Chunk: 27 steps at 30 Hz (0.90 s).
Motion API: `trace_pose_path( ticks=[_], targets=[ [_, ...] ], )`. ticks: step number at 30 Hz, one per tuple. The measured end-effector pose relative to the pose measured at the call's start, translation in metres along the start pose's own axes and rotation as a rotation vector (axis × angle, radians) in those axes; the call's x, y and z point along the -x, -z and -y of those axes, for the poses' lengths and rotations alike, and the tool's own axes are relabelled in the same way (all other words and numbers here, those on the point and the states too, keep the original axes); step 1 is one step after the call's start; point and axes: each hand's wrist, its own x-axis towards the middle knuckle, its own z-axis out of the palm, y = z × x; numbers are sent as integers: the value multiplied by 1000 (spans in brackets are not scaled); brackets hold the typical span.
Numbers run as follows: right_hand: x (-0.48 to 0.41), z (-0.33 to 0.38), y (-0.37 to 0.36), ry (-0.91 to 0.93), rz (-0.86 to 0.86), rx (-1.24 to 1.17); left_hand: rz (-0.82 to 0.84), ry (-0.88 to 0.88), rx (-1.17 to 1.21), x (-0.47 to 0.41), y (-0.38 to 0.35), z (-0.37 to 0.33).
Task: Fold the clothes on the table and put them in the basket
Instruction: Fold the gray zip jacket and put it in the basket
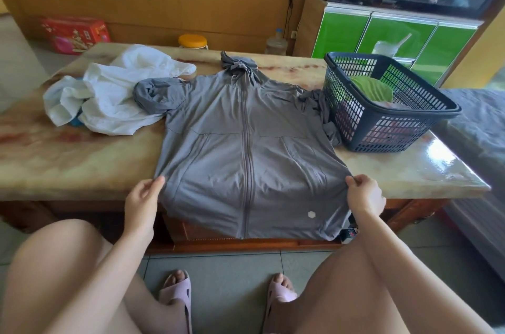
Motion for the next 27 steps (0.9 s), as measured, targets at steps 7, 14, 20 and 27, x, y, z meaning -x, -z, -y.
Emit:
trace_pose_path(
  ticks=[7, 14, 20, 27],
  targets=[
    [-5, -2, -6, -44, 33, 39, 6, 147, 49, -16, 11, -4],
    [9, 13, -22, 239, -67, 57, -61, -126, -333, -17, 10, -2],
    [-10, 24, -22, 103, -42, -36, -28, -271, -570, -24, -5, -20],
    [-16, 22, -24, 113, -86, -3, -84, -235, -507, -31, -6, -27]
  ],
)
